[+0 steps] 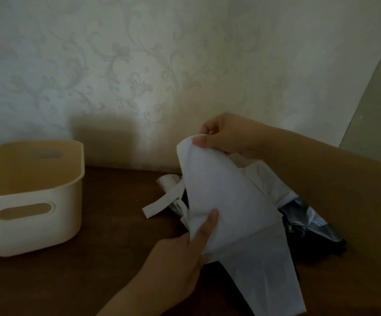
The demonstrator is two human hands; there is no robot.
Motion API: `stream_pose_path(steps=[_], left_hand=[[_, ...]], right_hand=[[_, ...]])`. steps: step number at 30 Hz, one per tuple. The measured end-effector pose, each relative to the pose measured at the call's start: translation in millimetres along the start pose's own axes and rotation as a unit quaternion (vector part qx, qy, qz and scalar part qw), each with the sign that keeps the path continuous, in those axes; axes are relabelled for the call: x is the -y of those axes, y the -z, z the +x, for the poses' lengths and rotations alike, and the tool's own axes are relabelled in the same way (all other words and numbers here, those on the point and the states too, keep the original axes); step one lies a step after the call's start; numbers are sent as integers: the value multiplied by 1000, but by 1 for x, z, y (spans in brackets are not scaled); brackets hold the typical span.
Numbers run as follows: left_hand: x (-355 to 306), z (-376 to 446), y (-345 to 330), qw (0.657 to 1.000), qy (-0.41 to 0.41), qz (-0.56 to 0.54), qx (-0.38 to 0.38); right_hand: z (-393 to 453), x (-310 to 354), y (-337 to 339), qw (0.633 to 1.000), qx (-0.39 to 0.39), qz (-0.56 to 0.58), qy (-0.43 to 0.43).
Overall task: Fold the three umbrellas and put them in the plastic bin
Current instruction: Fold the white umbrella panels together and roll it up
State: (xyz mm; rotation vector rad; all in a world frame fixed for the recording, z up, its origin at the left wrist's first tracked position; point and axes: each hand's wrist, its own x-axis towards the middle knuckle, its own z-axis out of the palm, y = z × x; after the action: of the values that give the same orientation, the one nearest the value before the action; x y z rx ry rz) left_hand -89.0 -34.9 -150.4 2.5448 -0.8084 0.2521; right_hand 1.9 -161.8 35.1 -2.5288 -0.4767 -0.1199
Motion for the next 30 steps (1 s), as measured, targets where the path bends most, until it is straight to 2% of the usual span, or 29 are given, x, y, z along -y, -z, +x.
stream_pose_path(steps=[4,6,9,12,14,16,18,19,20,22,25,28,30], left_hand=[[-5,-3,11,1000,2,-15,4],[-6,-2,13,1000,-22,2,18],[-6,-2,16,999,-44,14,9],[2,-2,8,988,-112,0,-109],[-1,-5,13,983,-81,-79,-144],[0,-8,11,973,-10,-163,-161],[2,-5,10,963,24,-205,-172],[2,-4,11,962,29,-212,-167],[3,-3,12,961,41,-227,-155],[4,-3,13,961,54,-234,-138],[6,-4,11,964,69,-210,-145],[10,-4,8,961,92,-195,-172],[9,-4,9,958,92,-201,-185]], right_hand=[[6,2,-5,988,-66,-79,115],[11,1,-6,983,-73,-95,139],[18,-7,-10,972,-54,-182,142],[23,-27,-12,962,3,-255,93],[21,-45,-12,960,59,-272,13],[14,-58,-9,974,85,-196,-77],[5,-66,-7,973,115,-174,-100],[0,-66,-5,965,127,-205,-99],[-3,-65,-2,968,104,-205,-104],[-7,-61,4,985,2,-158,-74],[-24,-44,19,991,-130,4,-10],[-54,-30,24,993,-108,-1,43],[-71,-31,21,992,-47,-107,43]])
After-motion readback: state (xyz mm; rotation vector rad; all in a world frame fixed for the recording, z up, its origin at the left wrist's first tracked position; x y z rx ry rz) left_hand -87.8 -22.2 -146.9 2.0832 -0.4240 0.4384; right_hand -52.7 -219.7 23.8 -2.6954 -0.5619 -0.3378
